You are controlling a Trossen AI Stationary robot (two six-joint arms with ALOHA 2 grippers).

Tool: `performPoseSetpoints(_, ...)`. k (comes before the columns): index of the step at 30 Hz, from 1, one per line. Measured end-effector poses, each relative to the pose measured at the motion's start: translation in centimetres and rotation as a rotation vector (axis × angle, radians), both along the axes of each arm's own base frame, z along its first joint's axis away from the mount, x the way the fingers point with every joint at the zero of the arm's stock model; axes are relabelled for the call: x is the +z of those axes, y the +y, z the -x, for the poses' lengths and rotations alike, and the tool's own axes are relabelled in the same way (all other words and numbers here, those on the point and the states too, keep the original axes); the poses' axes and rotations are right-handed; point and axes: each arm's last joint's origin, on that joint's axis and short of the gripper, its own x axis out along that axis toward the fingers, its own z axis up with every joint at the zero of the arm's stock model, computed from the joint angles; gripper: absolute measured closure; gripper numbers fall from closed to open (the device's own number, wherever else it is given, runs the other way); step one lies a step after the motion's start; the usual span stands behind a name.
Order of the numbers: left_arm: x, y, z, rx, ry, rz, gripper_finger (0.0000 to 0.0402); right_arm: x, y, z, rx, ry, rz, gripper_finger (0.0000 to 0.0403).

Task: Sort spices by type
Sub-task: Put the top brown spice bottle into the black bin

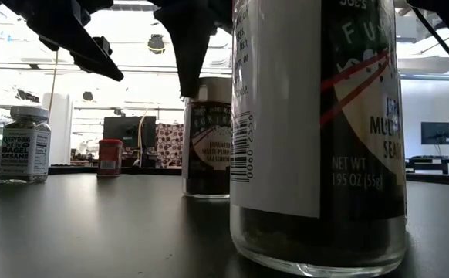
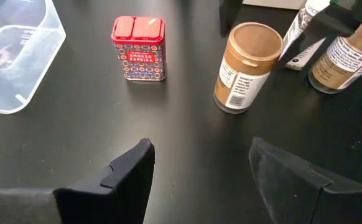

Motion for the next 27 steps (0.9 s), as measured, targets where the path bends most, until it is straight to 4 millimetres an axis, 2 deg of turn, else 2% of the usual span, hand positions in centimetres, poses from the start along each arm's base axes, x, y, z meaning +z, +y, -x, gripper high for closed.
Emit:
performPoseSetpoints(3,0.0,0.0,0.0,0.0,0.0,0.0,0.015,0.6,-0.1,0.2,-0.002,-0.016,-0.004,0.0031)
performPoseSetpoints(10,0.0,0.0,0.0,-0.001,0.001,-0.002,0.015,3.7,-0.3,1.7,-0.004,-0.056,0.019,0.0031)
performPoseSetpoints(16,0.0,0.0,0.0,0.001,0.0,0.002,0.015,8.3,-0.3,5.2,-0.044,-0.111,0.179,0.0031)
performPoseSetpoints(20,0.0,0.0,0.0,0.014,0.0,0.023,0.015,10.4,-0.2,7.3,-0.057,-0.159,0.269,0.0031)
performPoseSetpoints(23,0.0,0.0,0.0,0.024,-0.001,0.036,0.015,10.6,-0.4,9.0,-0.079,-0.158,0.327,0.0031)
performPoseSetpoints(27,0.0,0.0,-0.2,0.038,0.006,0.042,0.015,8.6,-1.4,11.7,-0.143,-0.085,0.353,0.0031)
